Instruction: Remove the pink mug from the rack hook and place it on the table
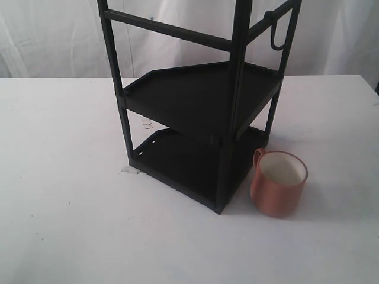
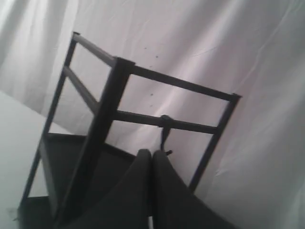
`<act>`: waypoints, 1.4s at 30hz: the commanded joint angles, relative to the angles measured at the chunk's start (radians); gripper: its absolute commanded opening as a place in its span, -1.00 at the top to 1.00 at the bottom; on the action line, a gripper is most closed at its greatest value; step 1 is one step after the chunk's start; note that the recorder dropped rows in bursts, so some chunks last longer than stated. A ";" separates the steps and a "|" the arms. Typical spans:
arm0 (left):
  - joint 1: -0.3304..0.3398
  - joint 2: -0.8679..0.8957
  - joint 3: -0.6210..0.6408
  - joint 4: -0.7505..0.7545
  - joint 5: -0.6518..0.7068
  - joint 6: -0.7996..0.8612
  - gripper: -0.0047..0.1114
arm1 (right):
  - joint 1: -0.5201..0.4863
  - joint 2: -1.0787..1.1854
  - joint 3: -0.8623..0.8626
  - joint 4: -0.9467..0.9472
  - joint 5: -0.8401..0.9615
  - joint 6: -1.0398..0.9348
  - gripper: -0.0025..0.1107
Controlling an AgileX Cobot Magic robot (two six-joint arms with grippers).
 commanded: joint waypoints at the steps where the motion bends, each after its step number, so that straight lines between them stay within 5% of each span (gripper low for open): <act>1: -0.006 -0.004 0.004 -0.007 -0.001 -0.002 0.92 | -0.006 -0.104 0.013 0.012 -0.162 0.009 0.96; 13: -0.006 -0.004 0.004 -0.007 -0.003 -0.002 0.92 | -0.203 -0.338 0.163 0.046 -0.352 0.004 0.96; 16: -0.006 -0.004 0.004 -0.007 -0.003 -0.002 0.92 | -0.208 -0.338 0.232 -0.099 -0.332 0.084 0.96; 18: -0.006 -0.004 0.004 -0.007 -0.001 -0.002 0.92 | -0.208 -0.338 0.290 -0.462 -0.312 0.392 0.96; 22: -0.006 -0.004 0.004 -0.007 -0.001 -0.002 0.92 | -0.212 -0.338 0.390 -1.268 -0.260 1.335 0.96; 24: -0.006 -0.004 0.004 -0.007 -0.001 -0.002 0.92 | -0.212 -0.338 0.432 -1.533 -0.293 1.665 0.96; 26: -0.006 -0.004 0.004 -0.007 -0.001 -0.002 0.92 | -0.212 -0.338 0.432 -1.609 -0.230 1.836 0.96; 42: -0.001 -0.004 0.004 -0.007 -0.002 -0.002 0.92 | -0.132 -0.338 0.432 -1.609 -0.131 1.701 0.96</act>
